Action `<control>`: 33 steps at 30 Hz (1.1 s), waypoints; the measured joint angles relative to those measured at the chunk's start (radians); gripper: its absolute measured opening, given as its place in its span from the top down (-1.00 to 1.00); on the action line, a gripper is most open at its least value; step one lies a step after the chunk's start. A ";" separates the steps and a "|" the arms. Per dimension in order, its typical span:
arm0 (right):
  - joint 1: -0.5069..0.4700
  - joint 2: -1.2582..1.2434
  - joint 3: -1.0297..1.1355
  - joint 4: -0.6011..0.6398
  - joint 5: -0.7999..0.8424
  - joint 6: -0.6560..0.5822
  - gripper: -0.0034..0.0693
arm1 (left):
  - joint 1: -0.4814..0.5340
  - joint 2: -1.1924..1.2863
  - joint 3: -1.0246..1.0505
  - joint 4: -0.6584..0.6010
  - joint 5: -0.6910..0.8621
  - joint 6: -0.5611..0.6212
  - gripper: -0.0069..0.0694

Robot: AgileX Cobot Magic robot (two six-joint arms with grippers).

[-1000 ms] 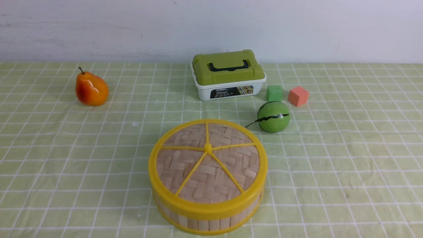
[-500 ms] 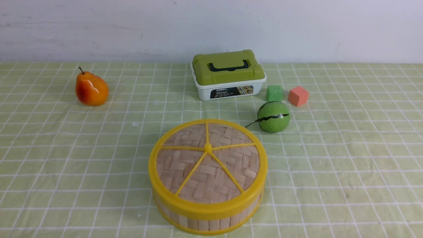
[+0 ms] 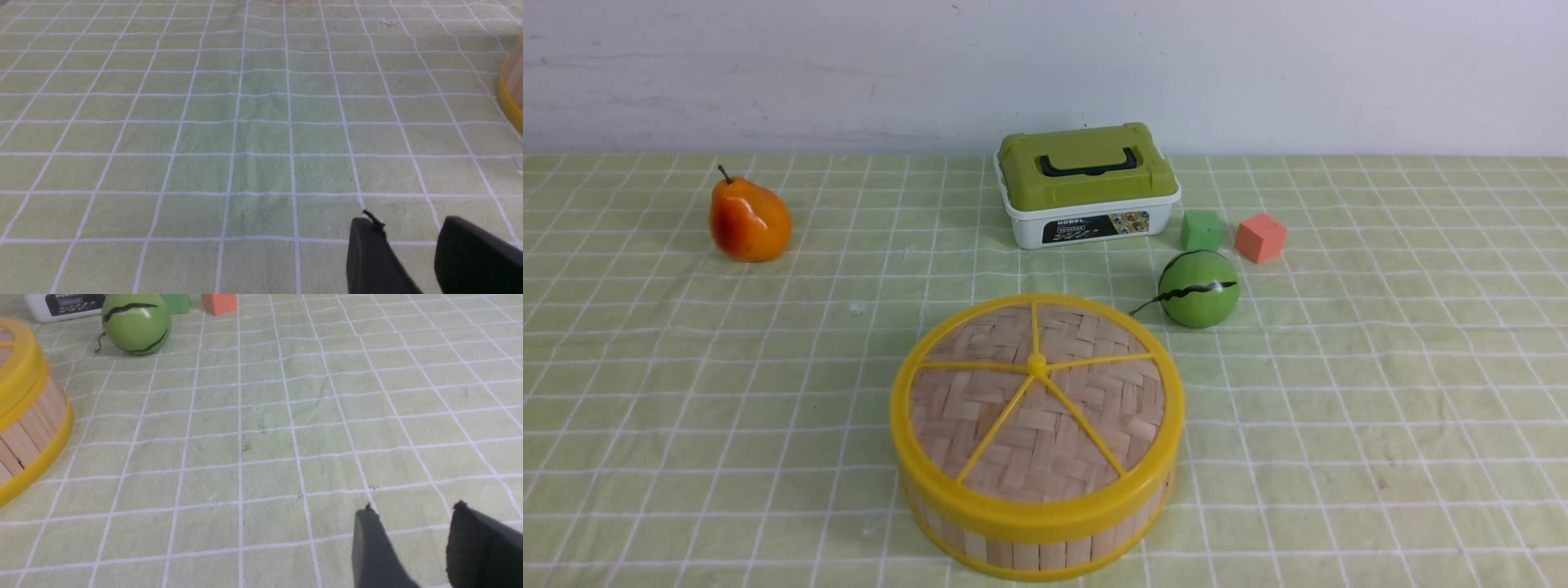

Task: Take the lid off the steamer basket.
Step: Use the right arm to lift the lid of the steamer

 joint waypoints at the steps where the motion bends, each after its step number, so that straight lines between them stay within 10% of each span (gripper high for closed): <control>1: 0.000 0.000 0.000 0.001 0.000 0.000 0.24 | 0.000 0.000 0.000 0.000 0.000 0.000 0.19; 13: 0.000 0.000 0.009 0.723 -0.055 0.483 0.24 | 0.000 0.000 0.000 0.000 0.000 0.000 0.19; 20: 0.000 0.000 0.009 0.658 -0.052 0.384 0.24 | 0.000 0.000 0.000 0.000 0.000 0.000 0.19; 26: 0.000 0.008 -0.130 0.609 0.019 0.054 0.31 | 0.000 0.000 0.000 0.000 0.000 0.000 0.19; 33: 0.000 0.415 -0.707 0.312 0.503 -0.278 0.93 | 0.000 0.000 0.000 0.000 0.000 0.000 0.19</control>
